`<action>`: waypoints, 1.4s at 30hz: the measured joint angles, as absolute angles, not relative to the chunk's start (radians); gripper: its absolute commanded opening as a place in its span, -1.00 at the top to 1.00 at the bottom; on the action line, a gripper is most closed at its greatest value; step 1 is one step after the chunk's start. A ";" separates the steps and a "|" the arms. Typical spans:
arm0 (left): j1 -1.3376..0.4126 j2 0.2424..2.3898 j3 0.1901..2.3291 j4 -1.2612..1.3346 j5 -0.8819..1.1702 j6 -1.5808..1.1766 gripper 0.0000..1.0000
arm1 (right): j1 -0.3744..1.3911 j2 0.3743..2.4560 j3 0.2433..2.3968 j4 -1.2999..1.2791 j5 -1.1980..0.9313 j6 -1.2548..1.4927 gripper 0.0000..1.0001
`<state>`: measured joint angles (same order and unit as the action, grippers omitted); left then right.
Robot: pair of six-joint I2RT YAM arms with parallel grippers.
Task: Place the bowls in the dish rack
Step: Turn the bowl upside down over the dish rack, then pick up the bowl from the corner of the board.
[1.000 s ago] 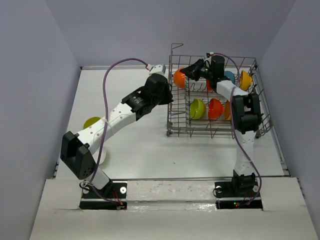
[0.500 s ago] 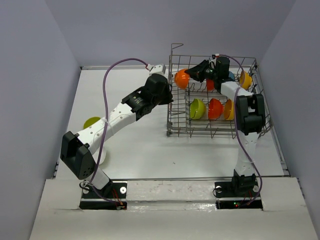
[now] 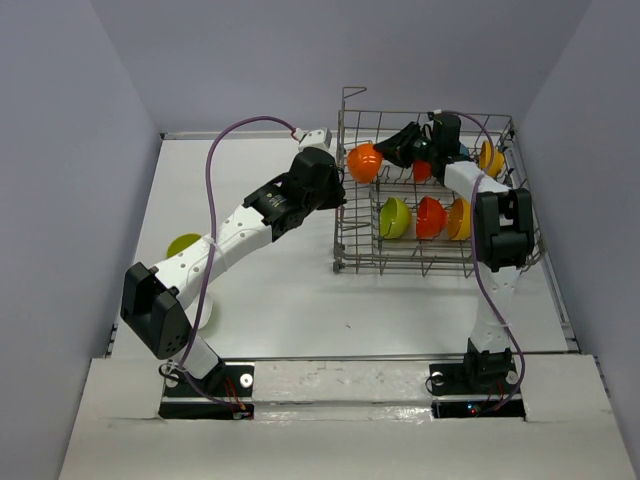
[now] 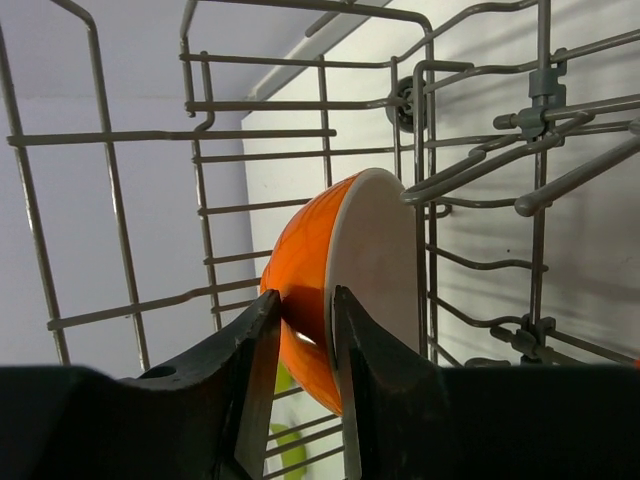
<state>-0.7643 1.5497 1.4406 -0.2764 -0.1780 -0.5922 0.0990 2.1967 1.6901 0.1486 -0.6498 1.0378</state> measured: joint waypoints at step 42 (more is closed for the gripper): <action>-0.773 1.503 1.504 -0.280 -0.240 -0.513 -0.57 | 0.099 1.856 2.012 -0.439 -0.360 0.627 -0.05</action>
